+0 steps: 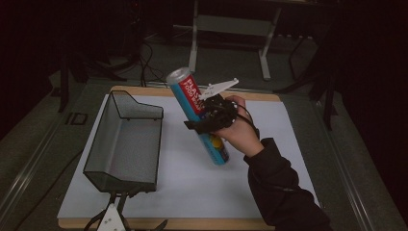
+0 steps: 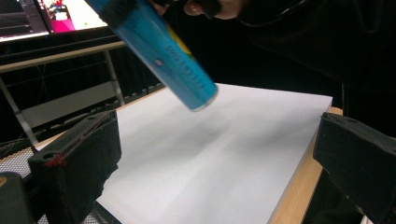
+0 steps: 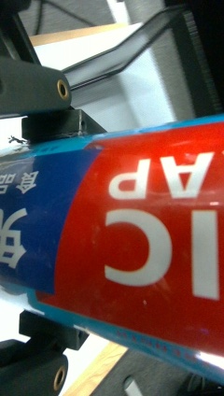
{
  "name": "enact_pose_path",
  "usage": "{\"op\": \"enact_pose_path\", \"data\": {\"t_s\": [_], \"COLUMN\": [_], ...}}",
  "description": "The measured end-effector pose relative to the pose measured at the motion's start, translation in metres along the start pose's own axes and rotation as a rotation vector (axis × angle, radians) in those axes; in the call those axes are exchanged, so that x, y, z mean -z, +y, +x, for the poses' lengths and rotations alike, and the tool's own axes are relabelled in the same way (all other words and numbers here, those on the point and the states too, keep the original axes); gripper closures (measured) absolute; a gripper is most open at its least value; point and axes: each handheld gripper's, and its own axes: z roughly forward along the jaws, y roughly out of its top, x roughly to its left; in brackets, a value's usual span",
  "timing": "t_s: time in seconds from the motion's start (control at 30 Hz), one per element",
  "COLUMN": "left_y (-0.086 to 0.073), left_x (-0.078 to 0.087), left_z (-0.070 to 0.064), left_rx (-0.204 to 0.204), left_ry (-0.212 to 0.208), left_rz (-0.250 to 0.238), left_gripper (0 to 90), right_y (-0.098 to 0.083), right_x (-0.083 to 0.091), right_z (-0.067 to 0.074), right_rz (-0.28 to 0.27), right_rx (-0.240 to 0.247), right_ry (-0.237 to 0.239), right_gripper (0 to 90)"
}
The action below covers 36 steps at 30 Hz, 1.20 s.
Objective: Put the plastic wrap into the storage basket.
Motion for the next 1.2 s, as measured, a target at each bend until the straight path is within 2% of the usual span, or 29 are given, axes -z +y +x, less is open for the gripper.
{"op": "enact_pose_path", "data": {"t_s": [0.2, 0.33, 0.5, 0.73, 0.83, 0.9, 0.93, 0.97, 1.0, 1.03, 1.1, 1.13, 1.17, 1.2], "left_y": [0.000, 0.000, 0.000, -0.001, -0.001, -0.001, -0.001, -0.001, -0.001, -0.001, -0.001, -0.001, -0.001, -0.001], "left_x": [0.000, 0.000, 0.001, 0.001, 0.001, 0.002, 0.002, 0.002, 0.002, 0.002, 0.002, 0.002, 0.002, 0.002], "left_z": [0.000, 0.000, 0.000, 0.000, -0.001, -0.001, -0.001, -0.001, -0.001, -0.001, -0.001, -0.001, -0.001, -0.001], "left_rx": [-0.002, -0.008, -0.006, -0.002, -0.003, -0.006, -0.006, -0.007, -0.007, -0.008, -0.008, -0.007, -0.005, -0.005], "left_ry": [0.002, 0.002, 0.011, 0.009, 0.011, 0.009, 0.009, 0.009, 0.009, 0.009, 0.011, 0.008, 0.007, 0.007], "left_rz": [0.002, -0.002, -0.005, -0.002, -0.004, -0.003, -0.003, -0.004, -0.004, -0.004, -0.003, -0.006, -0.011, -0.011], "left_gripper": [1.5, 1.5, 1.5, 1.5, 1.5, 1.5, 1.5, 1.5, 1.5, 1.5, 1.5, 1.5, 1.5, 1.5], "right_y": [0.017, 0.024, 0.036, 0.047, 0.049, 0.053, 0.053, 0.054, 0.054, 0.055, 0.055, 0.055, 0.053, 0.053], "right_x": [-0.006, -0.011, -0.026, -0.049, -0.057, -0.068, -0.068, -0.077, -0.077, -0.085, -0.085, -0.089, -0.100, -0.100], "right_z": [0.006, 0.010, 0.015, 0.022, 0.026, 0.032, 0.032, 0.035, 0.035, 0.037, 0.037, 0.037, 0.036, 0.036], "right_rz": [-0.063, -0.079, -0.120, -0.194, -0.206, -0.220, -0.220, -0.224, -0.224, -0.231, -0.231, -0.235, -0.250, -0.250], "right_rx": [-0.032, -0.052, -0.084, -0.187, -0.212, -0.247, -0.247, -0.279, -0.279, -0.320, -0.320, -0.342, -0.407, -0.407], "right_ry": [-0.009, 0.016, 0.040, 0.079, 0.102, 0.126, 0.126, 0.151, 0.151, 0.173, 0.173, 0.180, 0.190, 0.190], "right_gripper": [31.8, 31.7, 31.7, 31.7, 31.7, 31.7, 31.7, 31.7, 31.7, 31.7, 31.7, 31.7, 31.7, 31.7]}}
